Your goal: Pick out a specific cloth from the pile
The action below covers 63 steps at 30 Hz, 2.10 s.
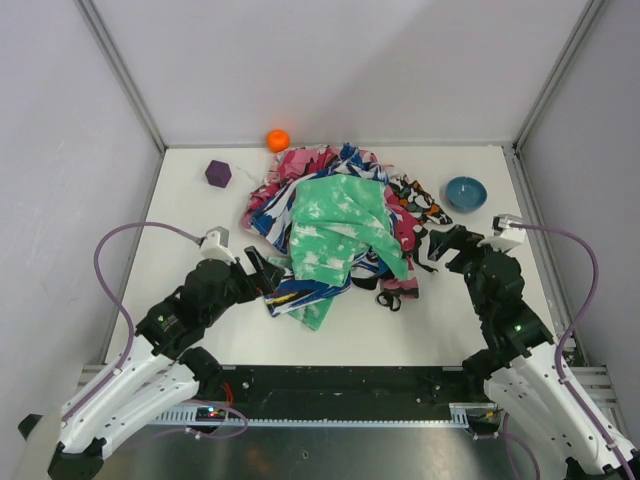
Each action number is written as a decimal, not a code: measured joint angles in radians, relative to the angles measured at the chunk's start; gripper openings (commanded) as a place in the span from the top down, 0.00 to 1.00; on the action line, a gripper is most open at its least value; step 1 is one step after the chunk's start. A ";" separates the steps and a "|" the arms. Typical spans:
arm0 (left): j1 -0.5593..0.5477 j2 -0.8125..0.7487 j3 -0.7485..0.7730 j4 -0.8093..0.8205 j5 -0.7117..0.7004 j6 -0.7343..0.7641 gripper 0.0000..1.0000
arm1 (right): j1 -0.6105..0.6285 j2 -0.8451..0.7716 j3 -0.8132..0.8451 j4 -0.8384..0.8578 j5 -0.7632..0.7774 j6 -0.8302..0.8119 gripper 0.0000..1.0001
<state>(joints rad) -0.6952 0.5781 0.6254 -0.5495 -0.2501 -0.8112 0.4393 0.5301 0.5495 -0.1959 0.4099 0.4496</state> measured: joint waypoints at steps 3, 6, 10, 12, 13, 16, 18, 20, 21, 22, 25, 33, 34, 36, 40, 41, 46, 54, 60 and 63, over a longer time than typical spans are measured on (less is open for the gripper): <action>0.000 0.002 0.000 0.000 0.000 0.000 0.00 | 0.000 0.008 0.000 0.068 -0.063 -0.088 0.01; 0.000 0.007 0.000 0.000 0.000 0.001 0.00 | 0.000 0.030 0.000 0.168 -0.174 -0.199 0.01; 0.000 0.018 0.000 0.000 0.003 0.005 0.00 | 0.004 0.098 0.003 0.275 -0.447 -0.441 0.01; 0.000 0.022 0.000 0.000 0.003 0.008 0.00 | 0.024 0.147 0.021 0.264 -0.573 -0.571 0.01; 0.000 0.025 0.000 0.000 0.003 0.010 0.00 | 0.050 0.182 0.039 0.242 -0.630 -0.647 0.01; 0.000 0.031 0.000 0.000 0.003 0.016 0.00 | 0.196 0.303 0.111 0.156 -0.694 -0.879 0.01; 0.000 0.037 0.000 0.000 0.003 0.020 0.00 | 0.294 0.382 0.140 0.108 -0.690 -1.009 0.01; 0.000 0.037 -0.001 0.000 0.003 0.027 0.00 | 0.361 0.458 0.161 0.057 -0.674 -1.113 0.01; 0.000 0.037 -0.001 0.000 0.003 0.027 0.00 | 0.378 0.496 0.172 0.032 -0.662 -1.153 0.01; 0.000 0.037 -0.003 0.000 0.003 0.027 0.00 | 0.389 0.543 0.184 0.006 -0.644 -1.191 0.01; 0.000 0.031 -0.006 0.000 0.003 0.031 0.00 | 0.401 0.650 0.212 -0.029 -0.581 -1.256 0.01; 0.000 0.003 -0.008 -0.004 0.002 0.035 0.00 | 0.449 0.892 0.283 -0.003 -0.310 -1.352 0.01; 0.000 0.001 -0.008 -0.004 0.002 0.035 0.00 | 0.452 0.914 0.285 0.011 -0.287 -1.361 0.00; 0.000 -0.002 -0.008 -0.004 0.001 0.035 0.00 | 0.456 0.956 0.286 0.047 -0.248 -1.371 0.01; 0.000 -0.002 -0.008 -0.008 0.000 0.036 0.00 | 0.457 1.037 0.288 0.138 -0.179 -1.387 0.05; 0.000 -0.002 -0.008 -0.008 0.000 0.036 0.00 | 0.457 1.062 0.289 0.177 -0.159 -1.389 0.09; 0.000 -0.002 -0.008 -0.008 0.000 0.036 0.00 | 0.455 1.114 0.291 0.309 -0.110 -1.365 0.40; 0.000 -0.002 -0.008 -0.008 -0.001 0.036 0.00 | 0.448 1.115 0.323 0.404 -0.099 -1.245 0.98; 0.000 -0.001 -0.008 -0.008 -0.001 0.035 0.00 | 0.430 1.102 0.391 0.373 -0.115 -1.127 1.00; 0.000 0.002 -0.008 -0.008 0.000 0.036 0.00 | 0.425 1.063 0.418 0.321 -0.165 -1.025 1.00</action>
<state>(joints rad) -0.6952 0.5804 0.6170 -0.5575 -0.2504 -0.7753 0.8639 1.5932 0.9672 0.1253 0.2447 -0.5751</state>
